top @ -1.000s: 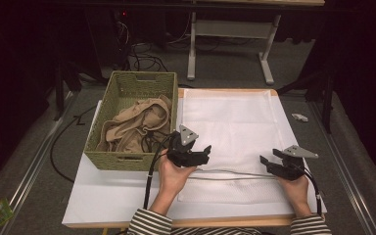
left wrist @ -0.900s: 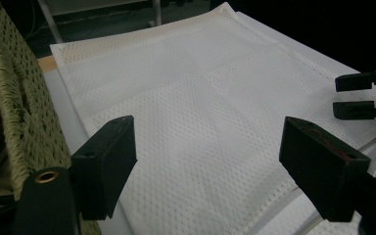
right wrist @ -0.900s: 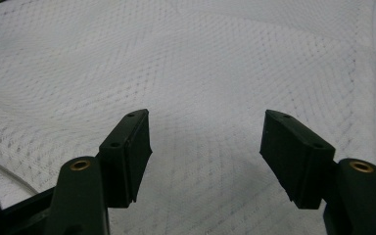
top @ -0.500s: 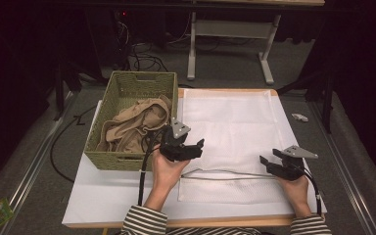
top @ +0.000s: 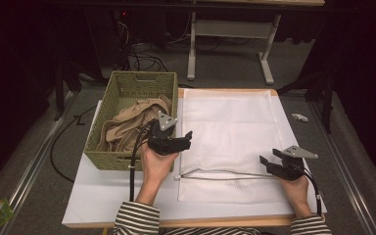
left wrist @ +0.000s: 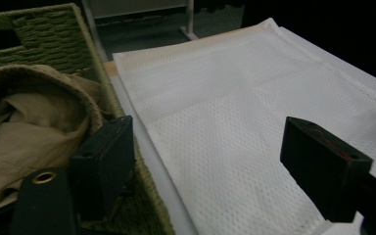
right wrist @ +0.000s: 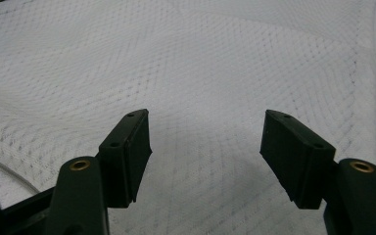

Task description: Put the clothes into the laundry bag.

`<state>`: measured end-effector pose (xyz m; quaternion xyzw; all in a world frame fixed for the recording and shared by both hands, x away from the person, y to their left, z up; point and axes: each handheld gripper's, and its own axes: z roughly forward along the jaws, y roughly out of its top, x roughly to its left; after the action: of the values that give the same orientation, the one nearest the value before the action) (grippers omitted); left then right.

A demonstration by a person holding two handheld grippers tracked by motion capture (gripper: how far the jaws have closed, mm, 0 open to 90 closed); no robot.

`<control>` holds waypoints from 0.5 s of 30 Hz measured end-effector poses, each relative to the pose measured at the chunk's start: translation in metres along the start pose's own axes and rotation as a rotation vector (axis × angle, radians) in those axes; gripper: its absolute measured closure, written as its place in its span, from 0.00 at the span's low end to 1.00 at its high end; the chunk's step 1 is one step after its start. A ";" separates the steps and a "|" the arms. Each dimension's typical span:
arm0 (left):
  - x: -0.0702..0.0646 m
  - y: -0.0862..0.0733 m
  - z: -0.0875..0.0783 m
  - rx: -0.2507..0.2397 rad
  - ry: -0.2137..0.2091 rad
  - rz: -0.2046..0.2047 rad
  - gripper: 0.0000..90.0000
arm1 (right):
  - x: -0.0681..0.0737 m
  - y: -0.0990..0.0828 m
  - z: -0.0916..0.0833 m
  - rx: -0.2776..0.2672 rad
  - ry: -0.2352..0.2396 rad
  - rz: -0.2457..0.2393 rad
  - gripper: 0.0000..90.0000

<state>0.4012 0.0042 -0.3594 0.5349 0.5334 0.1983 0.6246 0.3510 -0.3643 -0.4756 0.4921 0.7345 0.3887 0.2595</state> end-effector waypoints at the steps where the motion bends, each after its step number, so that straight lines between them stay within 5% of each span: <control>1: 0.003 0.002 0.000 -0.005 0.007 0.002 0.24 | 0.000 0.000 0.000 0.001 0.000 0.004 0.40; 15: 0.041 0.020 0.006 -0.015 0.100 -0.004 0.20 | 0.001 0.000 0.000 0.003 -0.006 -0.005 0.40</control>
<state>0.4272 0.0418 -0.3611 0.5186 0.5634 0.2276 0.6016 0.3508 -0.3635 -0.4756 0.4917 0.7355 0.3855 0.2621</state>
